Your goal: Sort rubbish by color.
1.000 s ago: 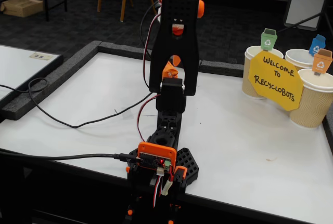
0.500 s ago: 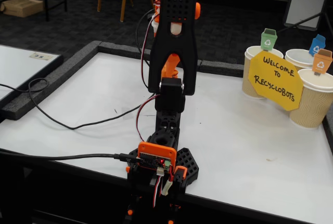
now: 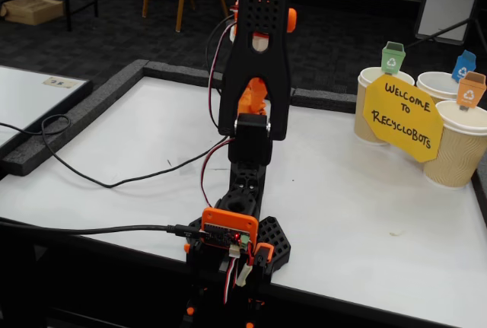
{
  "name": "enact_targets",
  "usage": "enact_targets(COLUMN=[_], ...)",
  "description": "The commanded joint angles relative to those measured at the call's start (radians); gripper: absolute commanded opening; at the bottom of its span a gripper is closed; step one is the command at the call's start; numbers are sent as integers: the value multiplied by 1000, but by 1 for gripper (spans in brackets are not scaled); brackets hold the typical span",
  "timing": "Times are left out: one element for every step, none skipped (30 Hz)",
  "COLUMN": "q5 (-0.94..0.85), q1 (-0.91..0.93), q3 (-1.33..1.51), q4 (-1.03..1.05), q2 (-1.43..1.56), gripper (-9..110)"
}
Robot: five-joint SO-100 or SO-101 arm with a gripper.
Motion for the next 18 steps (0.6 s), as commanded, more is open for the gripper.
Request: enact_targets(q5=[-20,-20,-20,-20,-20,-20,-20,-20,-20,-20,-20,-20,-20,-20,-20,-20,-20,-20], q1=[28,28,26,23,20,15,11,8,6,5,3,3,3,3,3,3,5,8], q3=[-124,-124,-124,-124,-124,-124,-124,-124,-124,-123,-123,-123,-123,-124,-126,-132,-141,-149], q4=[-21,-23,-25,-25,-25,-26,-26,-31,-34,-37,-43,-46,-46,-48,-46,-40,-32,-25], q2=[35,34,34,34,34,34,34,34,34,34,34,34,34,35,37,40,44,52], gripper=[19,19,18,17,17,16,15,13,11,9,7,4,2,0,0,0,0,0])
